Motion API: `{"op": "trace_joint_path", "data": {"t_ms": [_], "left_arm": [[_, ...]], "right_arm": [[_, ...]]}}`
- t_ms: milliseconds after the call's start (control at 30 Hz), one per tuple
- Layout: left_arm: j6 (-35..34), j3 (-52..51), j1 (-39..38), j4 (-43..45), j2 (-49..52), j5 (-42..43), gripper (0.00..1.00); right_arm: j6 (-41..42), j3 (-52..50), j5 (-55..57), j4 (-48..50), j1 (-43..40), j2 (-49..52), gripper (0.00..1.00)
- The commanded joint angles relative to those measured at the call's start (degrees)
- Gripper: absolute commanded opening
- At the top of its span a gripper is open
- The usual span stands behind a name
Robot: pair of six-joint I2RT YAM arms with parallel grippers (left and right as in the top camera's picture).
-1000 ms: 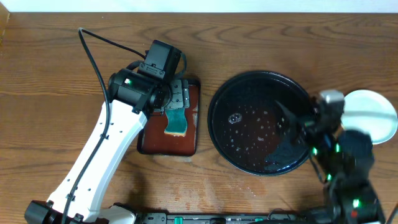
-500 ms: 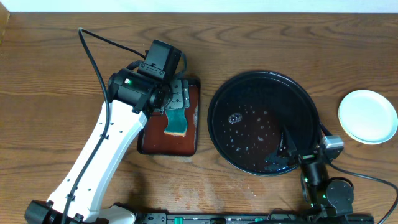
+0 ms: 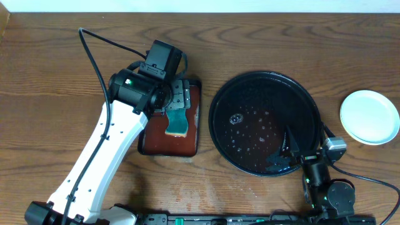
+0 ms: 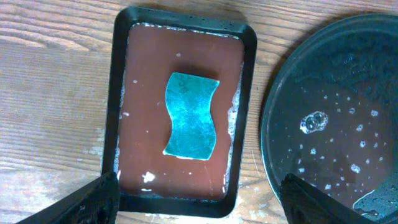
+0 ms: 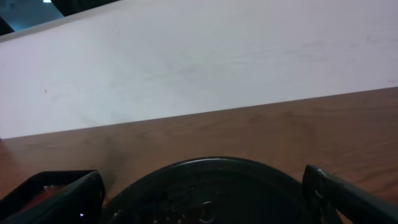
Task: Clean dirty plates on tray and stack at the side
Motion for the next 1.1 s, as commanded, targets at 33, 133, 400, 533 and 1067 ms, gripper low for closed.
{"op": "trace_joint_path", "data": {"t_ms": [33, 133, 400, 533, 1067], "left_arm": [[-0.1, 0.9, 0.5, -0.1, -0.3, 0.1, 0.83], [-0.1, 0.9, 0.5, -0.1, -0.3, 0.1, 0.83], [-0.1, 0.9, 0.5, -0.1, -0.3, 0.1, 0.83], [-0.1, 0.9, 0.5, -0.2, -0.3, 0.1, 0.83], [1.8, -6.8, -1.4, 7.1, -9.1, -8.0, 0.83]], "right_arm": [[-0.8, -0.1, 0.8, -2.1, 0.3, -0.6, 0.99], [-0.8, -0.1, 0.5, -7.3, 0.3, -0.3, 0.99], [-0.8, -0.1, 0.6, -7.3, 0.3, 0.0, 0.99], [-0.8, -0.1, 0.5, -7.3, 0.3, 0.0, 0.99], [-0.8, -0.1, 0.5, -7.3, 0.3, 0.0, 0.99]]}}
